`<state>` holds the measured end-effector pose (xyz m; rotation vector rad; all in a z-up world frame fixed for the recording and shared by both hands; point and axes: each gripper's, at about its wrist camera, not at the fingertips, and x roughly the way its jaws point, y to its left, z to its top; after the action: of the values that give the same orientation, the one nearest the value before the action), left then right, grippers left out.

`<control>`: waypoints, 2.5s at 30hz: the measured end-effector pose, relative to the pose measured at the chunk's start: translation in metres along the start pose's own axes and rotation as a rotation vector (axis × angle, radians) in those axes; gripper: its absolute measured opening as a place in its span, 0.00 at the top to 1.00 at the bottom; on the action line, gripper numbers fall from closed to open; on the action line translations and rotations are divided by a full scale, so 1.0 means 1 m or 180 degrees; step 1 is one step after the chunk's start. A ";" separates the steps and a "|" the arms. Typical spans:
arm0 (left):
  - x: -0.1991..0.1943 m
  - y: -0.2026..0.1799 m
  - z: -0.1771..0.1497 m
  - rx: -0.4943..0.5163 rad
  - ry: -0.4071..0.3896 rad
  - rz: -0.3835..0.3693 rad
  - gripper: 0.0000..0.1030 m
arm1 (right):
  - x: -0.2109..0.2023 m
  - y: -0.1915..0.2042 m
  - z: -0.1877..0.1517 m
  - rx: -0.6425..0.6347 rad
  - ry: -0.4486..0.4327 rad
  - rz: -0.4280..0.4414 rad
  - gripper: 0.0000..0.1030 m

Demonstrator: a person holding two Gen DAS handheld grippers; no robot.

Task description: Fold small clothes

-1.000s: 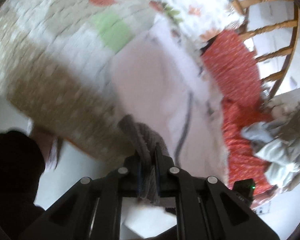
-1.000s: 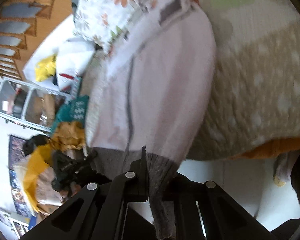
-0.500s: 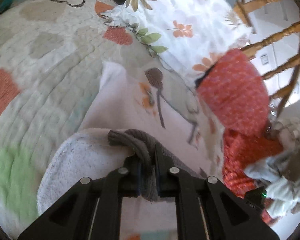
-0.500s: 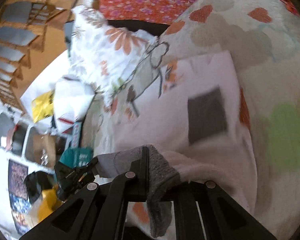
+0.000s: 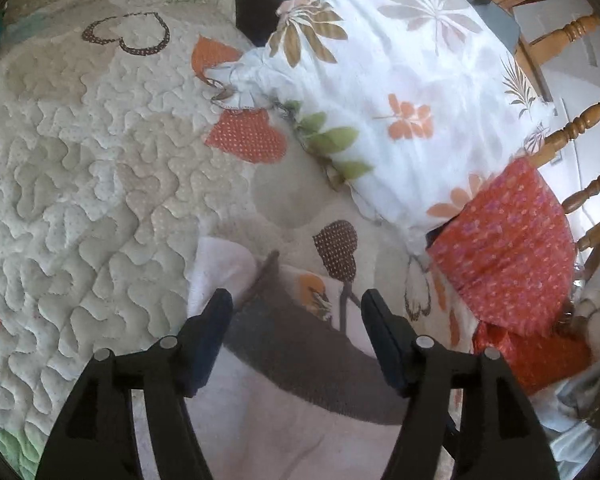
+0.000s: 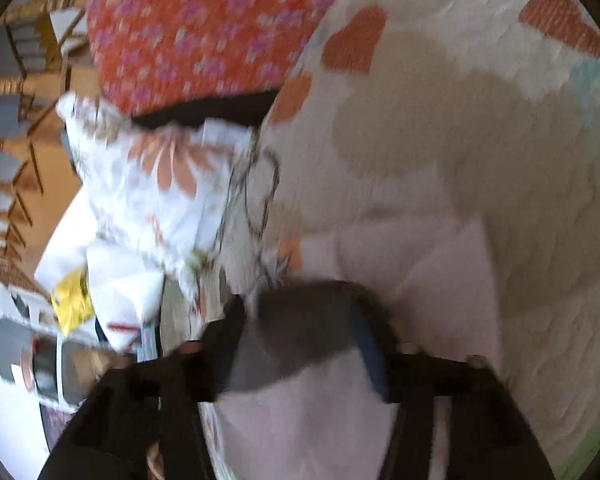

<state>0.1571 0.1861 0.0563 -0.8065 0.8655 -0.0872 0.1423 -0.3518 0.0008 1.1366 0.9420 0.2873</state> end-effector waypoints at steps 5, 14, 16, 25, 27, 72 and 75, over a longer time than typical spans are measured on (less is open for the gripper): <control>-0.017 -0.005 -0.001 0.0348 -0.0026 0.0349 0.36 | -0.007 0.003 0.006 -0.0112 -0.0026 -0.0135 0.36; -0.049 0.045 -0.029 0.0552 0.0157 0.0769 0.29 | -0.048 0.010 -0.023 -0.0663 0.0000 -0.0728 0.36; -0.054 0.060 -0.039 0.0560 0.0281 0.0838 0.29 | -0.057 -0.003 -0.032 -0.0674 -0.0006 -0.0898 0.34; -0.048 0.064 -0.085 0.0844 0.0690 0.0557 0.18 | -0.057 -0.029 -0.074 -0.0725 0.0345 -0.0680 0.34; -0.044 0.054 -0.092 0.0954 0.0709 0.0605 0.22 | -0.045 -0.021 -0.083 -0.0858 0.0388 -0.0693 0.35; -0.204 0.124 -0.036 -0.0234 -0.0606 0.0866 0.39 | 0.148 0.174 -0.419 -0.4755 0.0866 -0.1537 0.45; -0.206 0.126 -0.036 -0.0246 -0.0637 0.0875 0.39 | 0.168 0.186 -0.419 -0.4677 0.0675 -0.1590 0.64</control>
<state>-0.0355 0.3315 0.0920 -0.7471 0.7854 0.2663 -0.0282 0.1042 0.0371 -0.4770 0.8492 0.5493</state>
